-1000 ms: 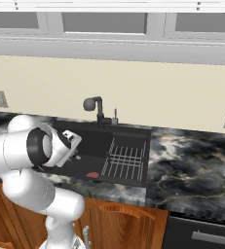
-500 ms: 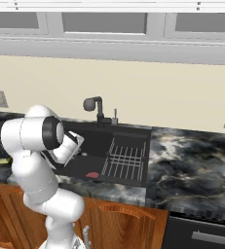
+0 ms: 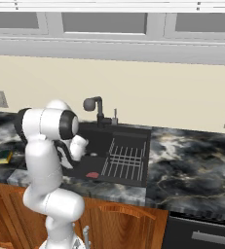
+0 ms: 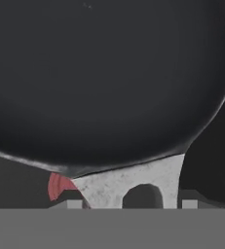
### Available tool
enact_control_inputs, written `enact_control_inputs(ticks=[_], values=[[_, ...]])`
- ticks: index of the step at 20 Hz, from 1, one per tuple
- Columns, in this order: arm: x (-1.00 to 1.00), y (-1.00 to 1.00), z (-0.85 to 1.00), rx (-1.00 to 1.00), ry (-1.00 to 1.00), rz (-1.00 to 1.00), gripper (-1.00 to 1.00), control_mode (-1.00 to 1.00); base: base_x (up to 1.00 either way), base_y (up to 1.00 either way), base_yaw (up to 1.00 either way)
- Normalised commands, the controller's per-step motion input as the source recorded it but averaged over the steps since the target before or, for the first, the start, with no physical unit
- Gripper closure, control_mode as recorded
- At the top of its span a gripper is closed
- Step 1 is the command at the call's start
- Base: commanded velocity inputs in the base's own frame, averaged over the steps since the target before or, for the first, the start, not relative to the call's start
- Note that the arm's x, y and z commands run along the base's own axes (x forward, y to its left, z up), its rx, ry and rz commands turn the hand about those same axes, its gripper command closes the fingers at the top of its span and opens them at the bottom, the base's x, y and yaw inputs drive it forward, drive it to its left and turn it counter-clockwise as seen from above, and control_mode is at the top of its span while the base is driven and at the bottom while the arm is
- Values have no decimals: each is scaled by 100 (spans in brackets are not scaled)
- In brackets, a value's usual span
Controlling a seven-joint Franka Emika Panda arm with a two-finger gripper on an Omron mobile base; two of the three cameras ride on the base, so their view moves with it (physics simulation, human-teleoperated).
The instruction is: Pick the pan and sponge and place them into the sink. Then turn on the water.
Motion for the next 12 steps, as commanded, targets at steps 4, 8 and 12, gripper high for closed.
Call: enact_control_inputs(ticks=[4,8,12], values=[[13,14,-49,3,-4,2,100,-100,0,0,0],[13,22,-48,2,-3,0,100,-100,0,0,0],[12,29,-58,0,-2,0,100,-100,0,0,0]])
